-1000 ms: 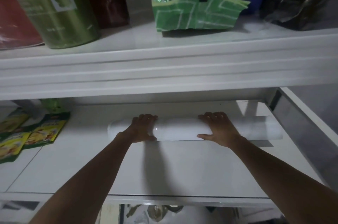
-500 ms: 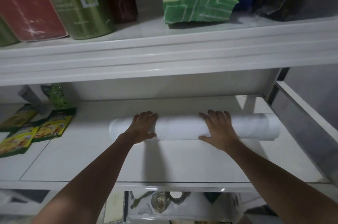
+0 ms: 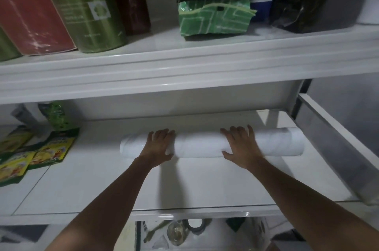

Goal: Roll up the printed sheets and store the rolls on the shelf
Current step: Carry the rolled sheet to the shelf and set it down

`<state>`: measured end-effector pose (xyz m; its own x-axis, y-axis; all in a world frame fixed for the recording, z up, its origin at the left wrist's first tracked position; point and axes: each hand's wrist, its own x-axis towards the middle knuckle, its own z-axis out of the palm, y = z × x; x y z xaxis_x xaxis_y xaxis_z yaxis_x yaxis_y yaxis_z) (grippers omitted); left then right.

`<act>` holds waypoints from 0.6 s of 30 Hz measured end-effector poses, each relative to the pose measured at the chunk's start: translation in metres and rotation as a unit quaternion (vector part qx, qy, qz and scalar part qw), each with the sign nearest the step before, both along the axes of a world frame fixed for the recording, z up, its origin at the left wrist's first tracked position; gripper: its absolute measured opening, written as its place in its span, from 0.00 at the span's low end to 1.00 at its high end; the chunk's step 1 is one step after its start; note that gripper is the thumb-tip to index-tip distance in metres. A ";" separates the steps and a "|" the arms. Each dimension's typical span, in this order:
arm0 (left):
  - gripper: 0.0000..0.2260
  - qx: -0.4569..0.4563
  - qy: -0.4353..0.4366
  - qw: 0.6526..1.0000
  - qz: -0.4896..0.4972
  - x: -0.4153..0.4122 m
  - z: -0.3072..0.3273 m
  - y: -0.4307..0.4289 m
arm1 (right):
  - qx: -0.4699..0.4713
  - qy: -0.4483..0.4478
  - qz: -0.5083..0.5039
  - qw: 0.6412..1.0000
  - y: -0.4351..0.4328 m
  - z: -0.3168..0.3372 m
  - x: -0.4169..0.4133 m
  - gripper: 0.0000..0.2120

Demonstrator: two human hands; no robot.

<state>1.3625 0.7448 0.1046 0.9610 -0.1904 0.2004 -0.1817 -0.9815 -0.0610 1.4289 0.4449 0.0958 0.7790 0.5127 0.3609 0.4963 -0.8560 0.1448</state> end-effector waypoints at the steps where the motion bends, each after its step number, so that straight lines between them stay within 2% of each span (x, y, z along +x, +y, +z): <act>1: 0.40 -0.007 0.012 1.000 -0.002 -0.001 0.000 0.001 | 0.000 0.000 -0.002 1.000 0.000 -0.001 -0.001 0.37; 4: 0.39 -0.025 0.026 0.999 -0.004 -0.004 0.000 0.003 | 0.000 0.000 -0.001 1.000 -0.001 -0.005 -0.005 0.40; 11: 0.38 -0.041 0.001 0.999 -0.015 -0.009 0.003 -0.005 | 0.015 0.013 0.018 1.000 -0.003 0.000 -0.011 0.43; 15: 0.36 -0.051 0.010 0.998 -0.019 -0.008 0.004 -0.010 | 0.019 0.018 0.048 0.999 -0.007 0.001 -0.014 0.41; 18: 0.33 -0.043 0.023 0.999 -0.013 -0.007 0.005 -0.011 | 0.030 0.009 0.058 0.998 -0.010 0.002 -0.016 0.36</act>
<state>1.3559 0.7342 0.1096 0.9646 -0.1988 0.1735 -0.2071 -0.9778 0.0313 1.4124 0.4353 0.0978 0.7219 0.5786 0.3796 0.5953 -0.7989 0.0857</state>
